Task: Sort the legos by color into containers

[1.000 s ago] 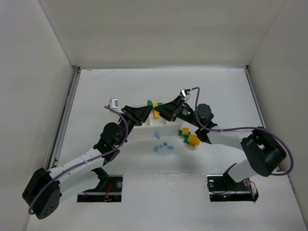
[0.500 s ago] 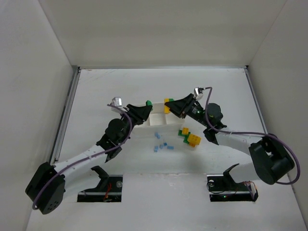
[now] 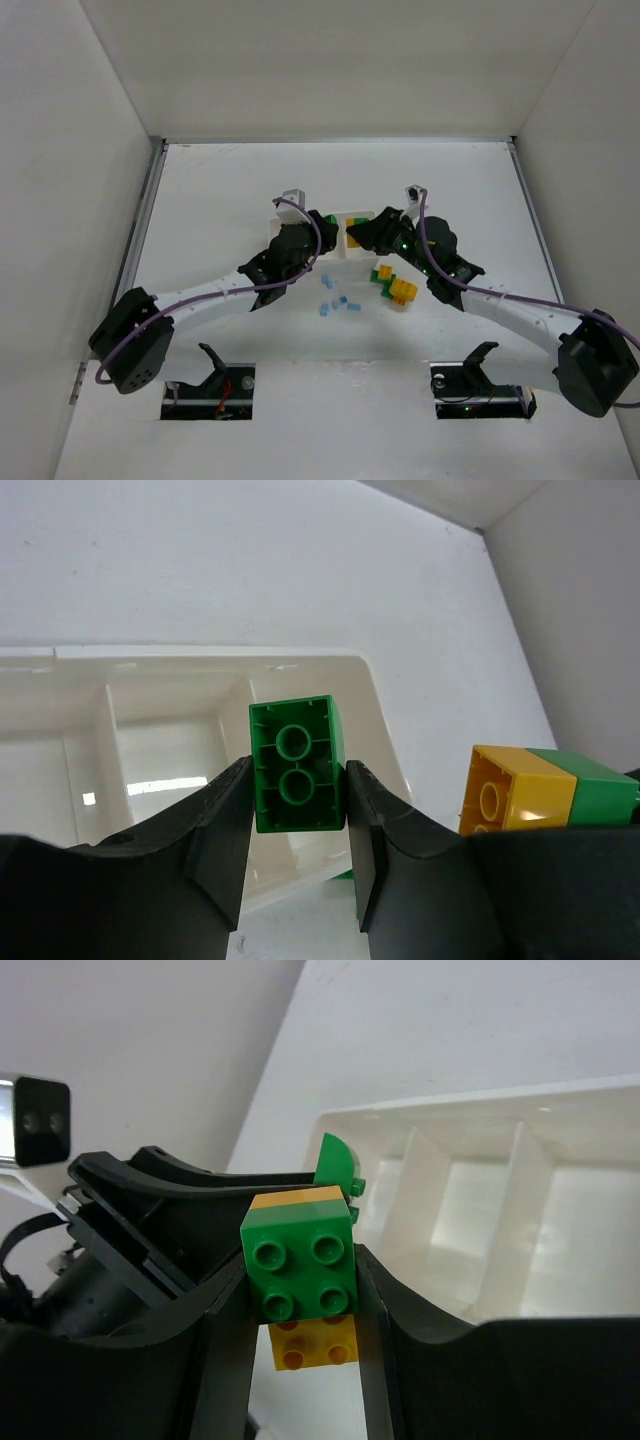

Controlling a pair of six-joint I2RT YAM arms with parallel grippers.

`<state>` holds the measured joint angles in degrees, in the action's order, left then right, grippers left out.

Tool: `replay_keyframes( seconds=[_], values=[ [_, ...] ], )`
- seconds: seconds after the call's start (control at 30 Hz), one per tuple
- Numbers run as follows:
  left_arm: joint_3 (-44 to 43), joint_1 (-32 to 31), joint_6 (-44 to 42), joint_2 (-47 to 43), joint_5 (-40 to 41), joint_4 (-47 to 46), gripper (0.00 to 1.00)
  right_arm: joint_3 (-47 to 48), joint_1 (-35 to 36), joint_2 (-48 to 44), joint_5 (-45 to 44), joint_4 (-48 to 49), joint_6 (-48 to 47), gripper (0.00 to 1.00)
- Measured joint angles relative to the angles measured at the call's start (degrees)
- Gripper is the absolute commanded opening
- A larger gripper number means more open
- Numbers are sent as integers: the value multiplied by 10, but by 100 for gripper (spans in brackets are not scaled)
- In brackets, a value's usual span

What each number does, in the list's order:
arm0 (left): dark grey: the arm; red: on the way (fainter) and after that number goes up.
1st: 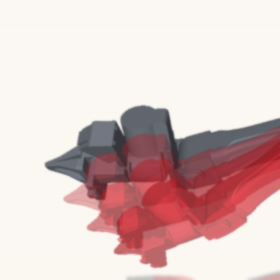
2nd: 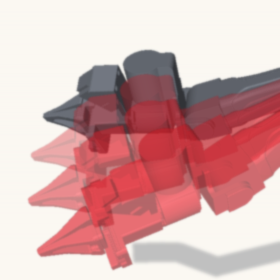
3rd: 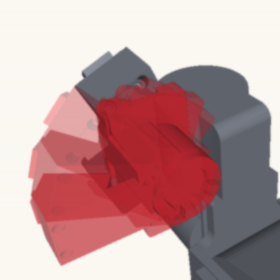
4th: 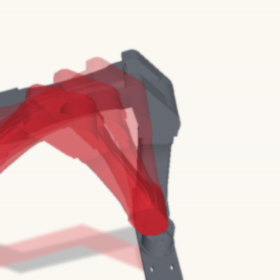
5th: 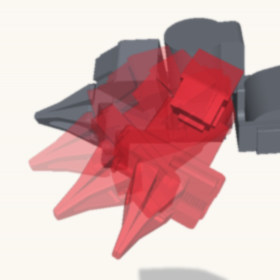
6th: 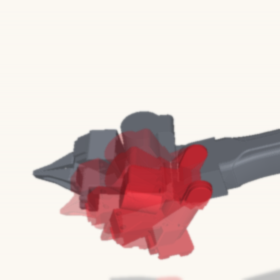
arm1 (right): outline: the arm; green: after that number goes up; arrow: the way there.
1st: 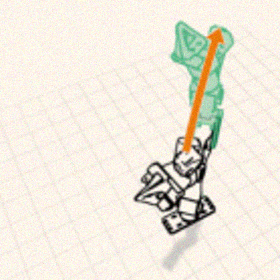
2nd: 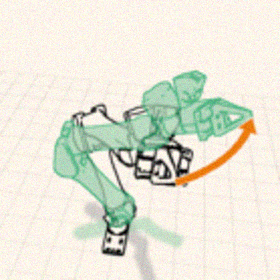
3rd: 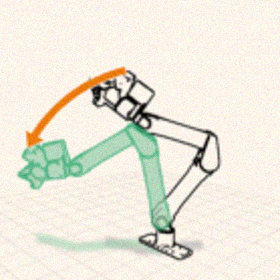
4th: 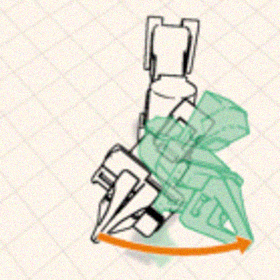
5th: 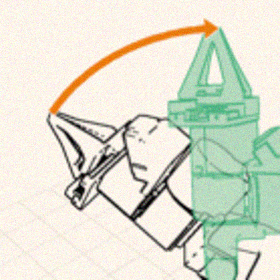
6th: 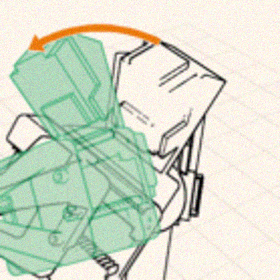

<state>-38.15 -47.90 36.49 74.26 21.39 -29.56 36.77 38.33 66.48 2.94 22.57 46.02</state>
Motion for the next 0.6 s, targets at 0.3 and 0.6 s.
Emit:
replay_keyframes(
  seconds=[0.3,0.6],
  values=[
    [-17,0,-10,48,18,30,55,-12,-1,-10,-25,-27,-34,18],
    [-9,-30,-10,3,27,36,46,-16,-5,-4,-28,-26,-35,18]
  ],
)
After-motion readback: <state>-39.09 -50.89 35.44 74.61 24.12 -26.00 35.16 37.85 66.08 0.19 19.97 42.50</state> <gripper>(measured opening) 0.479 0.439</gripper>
